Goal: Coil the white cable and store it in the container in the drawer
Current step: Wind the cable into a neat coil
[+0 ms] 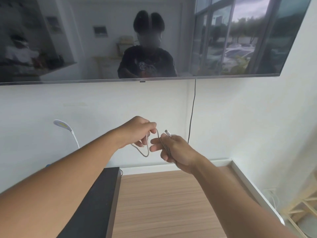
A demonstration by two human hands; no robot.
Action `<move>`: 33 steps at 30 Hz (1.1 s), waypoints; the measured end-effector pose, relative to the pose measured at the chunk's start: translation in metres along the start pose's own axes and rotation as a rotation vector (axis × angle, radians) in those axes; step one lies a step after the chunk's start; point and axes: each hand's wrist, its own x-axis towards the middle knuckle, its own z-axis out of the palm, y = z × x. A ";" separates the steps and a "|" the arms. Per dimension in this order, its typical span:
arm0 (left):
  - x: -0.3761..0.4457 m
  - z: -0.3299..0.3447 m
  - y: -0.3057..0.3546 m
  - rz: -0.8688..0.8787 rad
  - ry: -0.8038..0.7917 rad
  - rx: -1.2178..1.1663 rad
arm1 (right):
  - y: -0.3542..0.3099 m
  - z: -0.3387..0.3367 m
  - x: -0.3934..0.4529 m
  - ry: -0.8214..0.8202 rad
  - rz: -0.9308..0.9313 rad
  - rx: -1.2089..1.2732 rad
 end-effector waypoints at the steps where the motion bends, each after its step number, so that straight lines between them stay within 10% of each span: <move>1: -0.002 0.002 0.002 0.032 0.019 0.065 | 0.001 0.000 0.002 0.041 -0.009 0.015; 8: -0.021 0.031 -0.005 0.226 0.171 0.436 | -0.005 0.004 0.014 0.171 -0.070 0.324; 19: -0.037 0.061 -0.047 0.106 0.029 0.031 | -0.029 -0.005 0.023 0.275 -0.125 0.793; 27: -0.039 0.055 -0.069 -0.020 -0.233 -0.143 | -0.047 -0.016 0.013 0.177 -0.145 0.773; 33: -0.028 0.043 -0.081 -0.064 -0.093 -0.108 | -0.045 -0.021 -0.006 -0.083 -0.092 0.621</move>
